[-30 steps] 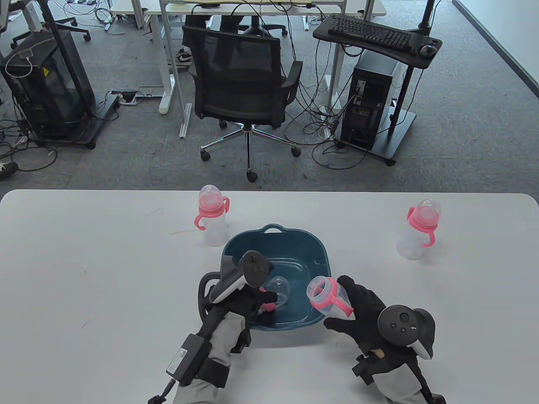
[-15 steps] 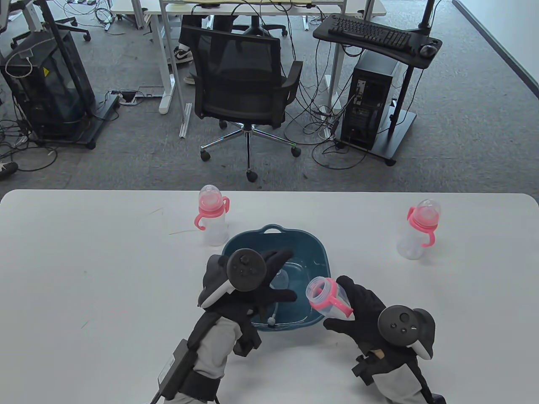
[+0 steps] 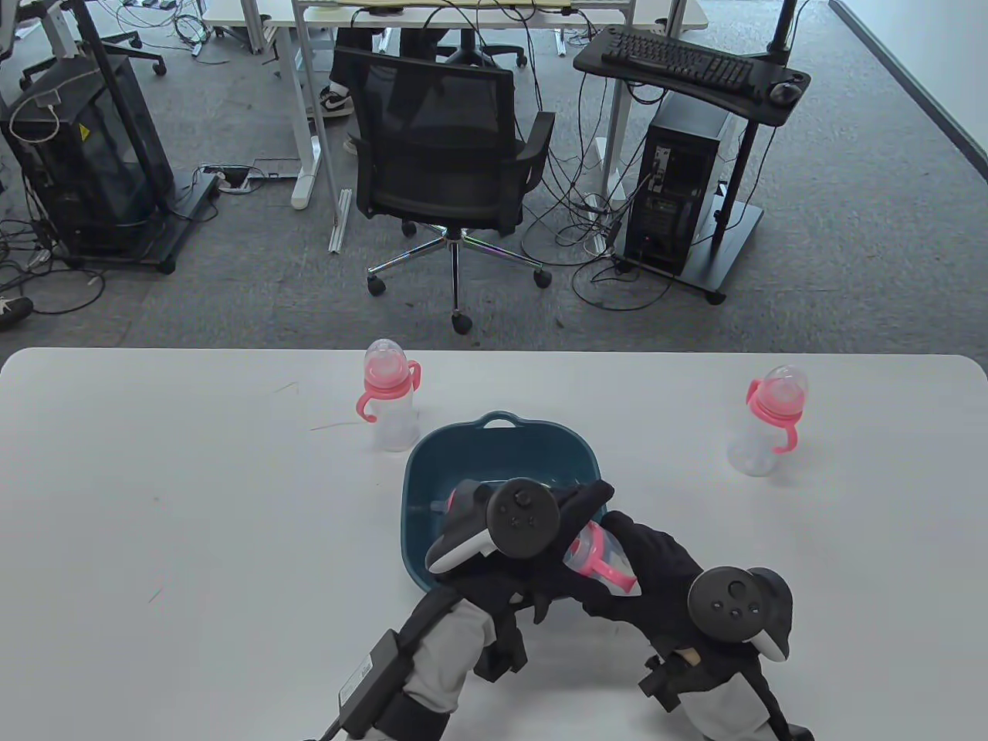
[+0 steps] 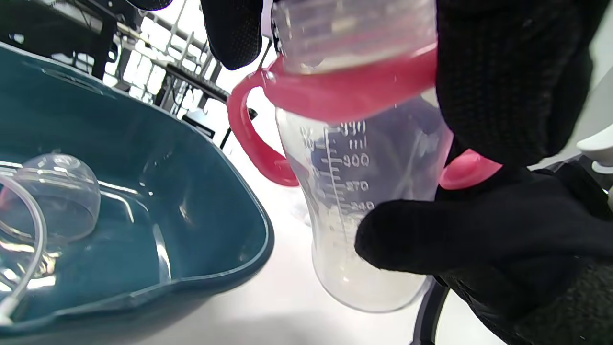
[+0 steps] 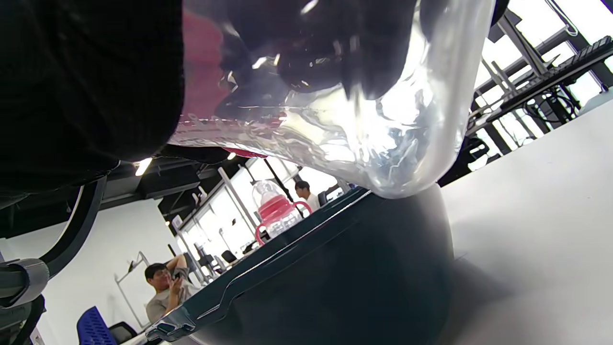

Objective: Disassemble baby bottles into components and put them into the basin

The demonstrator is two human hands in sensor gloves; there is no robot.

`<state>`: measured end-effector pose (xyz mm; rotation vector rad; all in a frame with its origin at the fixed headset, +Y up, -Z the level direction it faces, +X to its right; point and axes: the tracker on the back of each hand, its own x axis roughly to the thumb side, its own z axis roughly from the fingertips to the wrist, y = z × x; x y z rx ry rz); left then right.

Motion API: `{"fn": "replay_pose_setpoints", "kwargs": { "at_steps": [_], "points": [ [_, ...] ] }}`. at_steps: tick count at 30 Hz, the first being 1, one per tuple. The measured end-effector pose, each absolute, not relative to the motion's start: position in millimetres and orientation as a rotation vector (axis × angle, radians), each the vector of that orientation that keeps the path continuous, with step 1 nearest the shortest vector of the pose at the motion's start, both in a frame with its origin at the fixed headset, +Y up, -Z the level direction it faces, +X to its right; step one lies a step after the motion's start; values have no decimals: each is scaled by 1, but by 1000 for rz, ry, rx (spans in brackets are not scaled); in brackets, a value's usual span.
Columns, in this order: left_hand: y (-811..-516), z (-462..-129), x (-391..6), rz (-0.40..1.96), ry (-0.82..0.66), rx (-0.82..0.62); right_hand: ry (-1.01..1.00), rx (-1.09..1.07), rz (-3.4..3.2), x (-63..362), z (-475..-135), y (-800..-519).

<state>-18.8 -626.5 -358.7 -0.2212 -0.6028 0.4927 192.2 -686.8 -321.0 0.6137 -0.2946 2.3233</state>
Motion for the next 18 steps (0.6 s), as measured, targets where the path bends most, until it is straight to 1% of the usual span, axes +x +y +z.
{"fn": "replay_pose_setpoints", "kwargs": {
  "at_steps": [5,9,18],
  "points": [
    [-627,-358,-19,499,-601,-203,-291,614,2333,193,-322,-689],
    [-623,-358,-27,531,-582,-171,-297,603,2356,194,-323,-691],
    [-617,-356,-42,563,-557,-149,-304,587,2348,195,-324,-690]
  ]
}}
